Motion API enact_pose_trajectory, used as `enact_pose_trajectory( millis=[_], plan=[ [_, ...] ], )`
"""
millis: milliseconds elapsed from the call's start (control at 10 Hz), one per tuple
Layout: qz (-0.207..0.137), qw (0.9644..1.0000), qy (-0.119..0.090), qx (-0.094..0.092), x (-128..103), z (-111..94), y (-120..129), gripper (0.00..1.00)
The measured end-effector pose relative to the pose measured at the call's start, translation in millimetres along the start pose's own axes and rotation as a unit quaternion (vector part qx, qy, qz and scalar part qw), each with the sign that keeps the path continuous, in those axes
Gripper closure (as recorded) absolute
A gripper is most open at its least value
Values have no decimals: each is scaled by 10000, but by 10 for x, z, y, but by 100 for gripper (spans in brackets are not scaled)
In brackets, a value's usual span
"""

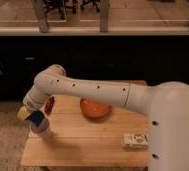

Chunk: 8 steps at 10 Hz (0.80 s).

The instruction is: Place the white sponge in the ceramic cup

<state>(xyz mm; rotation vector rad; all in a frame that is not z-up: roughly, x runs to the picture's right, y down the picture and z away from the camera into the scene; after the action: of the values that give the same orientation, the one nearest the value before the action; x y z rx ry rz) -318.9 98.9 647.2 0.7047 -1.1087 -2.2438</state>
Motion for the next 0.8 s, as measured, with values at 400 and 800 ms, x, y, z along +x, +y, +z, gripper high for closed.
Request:
enact_pose_trajectory(
  millis=[400, 800],
  plan=[
    [-178, 9997, 24, 175, -11, 171, -94, 100],
    [-262, 9993, 103, 259, -121, 261, -62, 100]
  ],
)
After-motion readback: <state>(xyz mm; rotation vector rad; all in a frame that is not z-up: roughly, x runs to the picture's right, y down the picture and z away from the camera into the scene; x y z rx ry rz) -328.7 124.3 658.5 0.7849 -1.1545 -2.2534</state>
